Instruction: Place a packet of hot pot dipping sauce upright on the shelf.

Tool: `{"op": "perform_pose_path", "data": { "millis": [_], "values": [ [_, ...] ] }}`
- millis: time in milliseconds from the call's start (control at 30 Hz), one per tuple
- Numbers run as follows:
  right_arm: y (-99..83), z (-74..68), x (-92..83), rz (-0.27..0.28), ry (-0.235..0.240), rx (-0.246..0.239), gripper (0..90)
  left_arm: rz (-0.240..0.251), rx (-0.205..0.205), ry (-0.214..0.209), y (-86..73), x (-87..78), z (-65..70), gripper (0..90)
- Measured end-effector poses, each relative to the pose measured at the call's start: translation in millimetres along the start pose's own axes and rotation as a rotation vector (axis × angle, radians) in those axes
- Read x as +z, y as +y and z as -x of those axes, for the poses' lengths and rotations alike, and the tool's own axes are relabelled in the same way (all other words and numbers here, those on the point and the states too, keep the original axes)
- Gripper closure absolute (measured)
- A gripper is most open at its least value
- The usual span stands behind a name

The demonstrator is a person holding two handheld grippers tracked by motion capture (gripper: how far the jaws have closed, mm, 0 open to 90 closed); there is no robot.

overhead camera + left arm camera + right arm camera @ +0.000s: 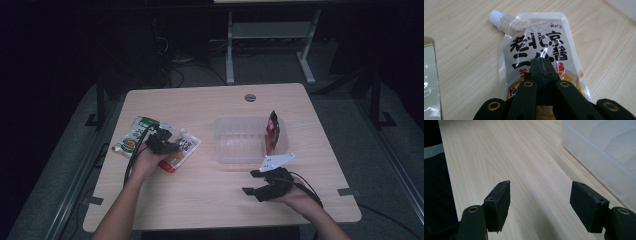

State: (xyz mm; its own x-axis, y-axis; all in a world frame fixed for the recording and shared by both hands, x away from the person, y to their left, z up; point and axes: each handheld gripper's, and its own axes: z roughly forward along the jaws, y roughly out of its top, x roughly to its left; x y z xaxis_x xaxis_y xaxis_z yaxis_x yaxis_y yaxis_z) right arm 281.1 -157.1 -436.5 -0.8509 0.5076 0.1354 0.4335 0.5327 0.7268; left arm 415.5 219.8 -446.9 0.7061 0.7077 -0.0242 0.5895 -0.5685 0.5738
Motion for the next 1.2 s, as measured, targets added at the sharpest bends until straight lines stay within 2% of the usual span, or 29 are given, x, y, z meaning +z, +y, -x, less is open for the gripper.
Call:
{"op": "perform_pose_path", "data": {
  "millis": [133, 200, 500, 633, 700, 733, 767, 800, 833, 1000, 1133, 1200],
  "values": [
    [-0.5, 0.1, 0.7, -0.004, -0.001, 0.001, 32.0, -0.020, -0.005, -0.010, 0.4, 3.9, -1.3, 90.0],
    [-0.5, 0.0, 0.9, -0.005, -0.002, 0.001, 32.1, -0.042, -0.019, -0.030, 2.3, 6.2, -4.9, 90.0],
    [-1.3, 1.3, 0.2, -0.004, -0.004, 0.005, 32.1, -0.054, -0.012, -0.065, 1.2, 4.4, -6.7, 90.0],
    [-1.8, 1.7, 0.5, -0.013, -0.004, 0.009, 32.1, -0.078, 0.004, -0.098, -0.4, 1.2, -4.0, 90.0],
    [-2.0, 1.3, 1.5, -0.013, -0.006, 0.006, 32.1, -0.074, -0.003, -0.102, -0.8, 1.2, -2.6, 90.0],
    [-2.0, 1.3, 1.5, -0.013, -0.006, 0.006, 32.1, -0.087, 0.014, -0.106, -0.9, 0.4, -2.7, 90.0],
    [-1.9, 0.9, 1.7, -0.014, -0.006, 0.005, 32.1, -0.081, 0.004, -0.108, -1.4, 0.5, -0.8, 90.0],
    [-1.8, 0.6, 1.8, -0.013, -0.005, 0.002, 32.1, -0.097, 0.018, -0.113, -1.3, -0.4, -1.2, 90.0],
    [-1.7, 0.1, 1.6, -0.013, -0.005, 0.001, 32.1, -0.083, -0.001, -0.117, -1.7, 0.4, 1.4, 90.0],
    [-2.2, 0.8, 1.9, -0.017, -0.008, 0.003, 32.1, -0.115, 0.033, -0.146, -3.7, -3.2, 7.0, 90.0],
    [-2.3, 1.5, 2.2, -0.019, -0.009, 0.004, 32.1, -0.115, 0.034, -0.166, -7.8, -5.7, 10.5, 90.0],
    [-2.2, 1.8, 2.3, -0.020, -0.010, 0.004, 32.1, -0.110, 0.032, -0.189, -12.1, -7.8, 13.2, 90.0]
  ]
}}
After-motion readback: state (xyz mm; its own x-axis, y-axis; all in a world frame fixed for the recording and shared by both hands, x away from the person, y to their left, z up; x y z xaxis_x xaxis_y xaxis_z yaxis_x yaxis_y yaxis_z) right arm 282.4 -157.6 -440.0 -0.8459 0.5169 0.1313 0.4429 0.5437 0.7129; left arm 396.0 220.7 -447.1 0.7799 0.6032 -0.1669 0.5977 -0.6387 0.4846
